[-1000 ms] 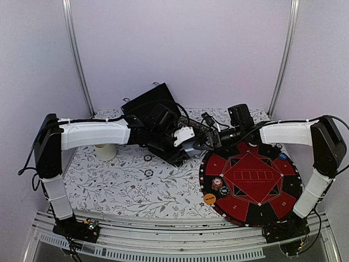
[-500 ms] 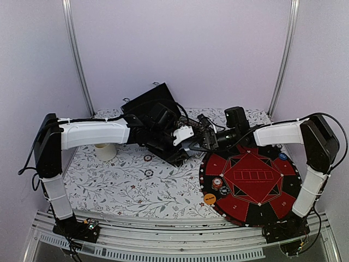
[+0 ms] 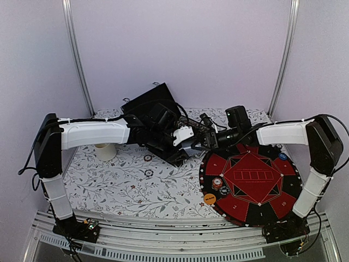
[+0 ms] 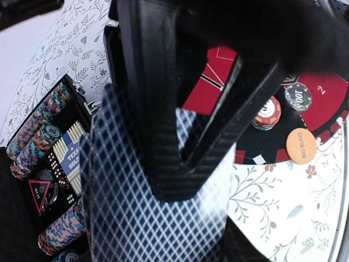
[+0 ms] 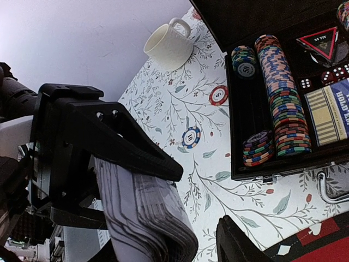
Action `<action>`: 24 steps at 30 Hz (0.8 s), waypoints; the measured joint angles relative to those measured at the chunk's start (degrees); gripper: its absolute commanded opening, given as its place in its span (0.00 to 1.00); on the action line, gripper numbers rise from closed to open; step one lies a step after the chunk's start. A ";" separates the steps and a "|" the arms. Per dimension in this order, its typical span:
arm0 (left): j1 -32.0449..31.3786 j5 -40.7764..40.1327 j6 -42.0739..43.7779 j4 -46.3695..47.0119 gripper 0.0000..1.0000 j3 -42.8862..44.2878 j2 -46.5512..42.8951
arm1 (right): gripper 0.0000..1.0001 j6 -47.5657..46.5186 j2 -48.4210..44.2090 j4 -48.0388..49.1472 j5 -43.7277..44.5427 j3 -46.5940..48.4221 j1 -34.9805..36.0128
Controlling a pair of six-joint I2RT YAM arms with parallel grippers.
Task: Distribute texas hold em gaming equipment
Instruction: Pick up the poker card from the face-down deck piles.
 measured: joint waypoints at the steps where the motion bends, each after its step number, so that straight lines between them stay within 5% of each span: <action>1: 0.02 0.00 0.00 0.02 0.50 -0.04 0.00 | 0.49 -0.55 -0.61 -0.74 0.70 0.00 0.00; 11: 0.11 0.11 0.00 -0.02 0.50 -0.81 0.00 | 0.46 -3.26 -3.65 -4.04 2.12 0.00 -0.61; 19: 0.15 -0.22 -0.59 -0.31 0.50 -0.79 0.00 | 0.26 -4.35 -4.55 -5.97 1.64 0.02 -0.63; 24: 0.33 -0.46 -1.16 -0.55 0.50 -0.79 0.02 | 0.21 -4.96 -5.99 -7.02 2.05 0.04 -0.63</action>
